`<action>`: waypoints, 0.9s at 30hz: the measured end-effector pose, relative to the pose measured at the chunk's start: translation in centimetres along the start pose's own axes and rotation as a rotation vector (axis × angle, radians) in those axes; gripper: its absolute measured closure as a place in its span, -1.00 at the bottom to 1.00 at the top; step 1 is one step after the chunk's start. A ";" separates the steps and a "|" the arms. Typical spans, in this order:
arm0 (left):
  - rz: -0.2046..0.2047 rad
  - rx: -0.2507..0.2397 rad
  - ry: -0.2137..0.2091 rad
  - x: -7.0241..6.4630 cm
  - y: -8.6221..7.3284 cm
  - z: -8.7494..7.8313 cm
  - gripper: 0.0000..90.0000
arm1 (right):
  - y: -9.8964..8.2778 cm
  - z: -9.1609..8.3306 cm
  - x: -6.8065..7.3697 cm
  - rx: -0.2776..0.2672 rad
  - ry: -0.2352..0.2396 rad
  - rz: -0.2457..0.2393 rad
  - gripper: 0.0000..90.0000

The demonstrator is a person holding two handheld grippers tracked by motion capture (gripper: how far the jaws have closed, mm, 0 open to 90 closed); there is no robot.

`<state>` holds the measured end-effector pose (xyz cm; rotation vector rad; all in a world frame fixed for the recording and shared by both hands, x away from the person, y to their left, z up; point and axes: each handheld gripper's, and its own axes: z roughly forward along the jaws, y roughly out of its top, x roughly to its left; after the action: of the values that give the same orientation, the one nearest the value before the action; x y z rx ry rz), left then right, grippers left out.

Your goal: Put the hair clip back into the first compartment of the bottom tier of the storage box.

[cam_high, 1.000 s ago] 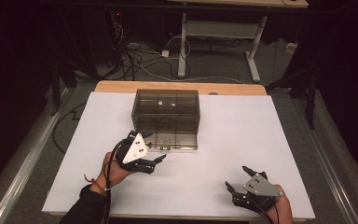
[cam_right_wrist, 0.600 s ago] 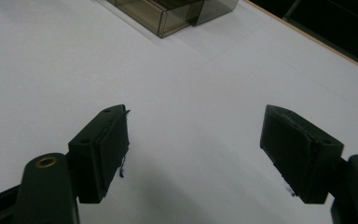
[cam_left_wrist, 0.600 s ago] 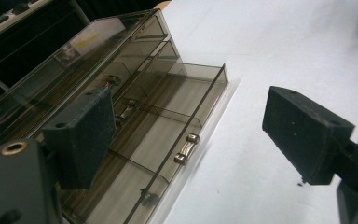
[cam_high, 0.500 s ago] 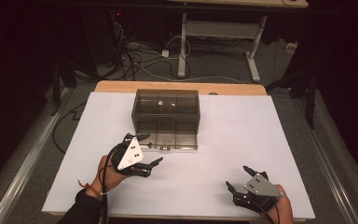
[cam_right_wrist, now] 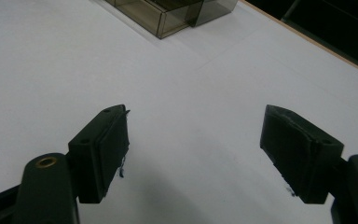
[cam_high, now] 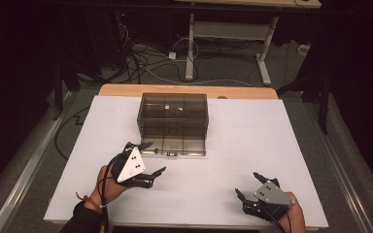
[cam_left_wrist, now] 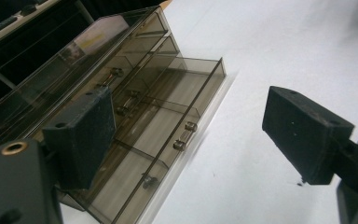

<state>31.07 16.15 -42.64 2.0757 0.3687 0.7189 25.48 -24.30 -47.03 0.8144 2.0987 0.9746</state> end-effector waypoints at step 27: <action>-0.004 -0.010 0.030 -0.7 -1.5 -3.1 -0.64 | 0.1 0.1 0.2 0.003 0.002 0.000 -0.47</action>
<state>28.61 18.68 -42.72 2.0560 0.3855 0.7485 25.46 -24.08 -47.05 0.8150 2.1026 0.9731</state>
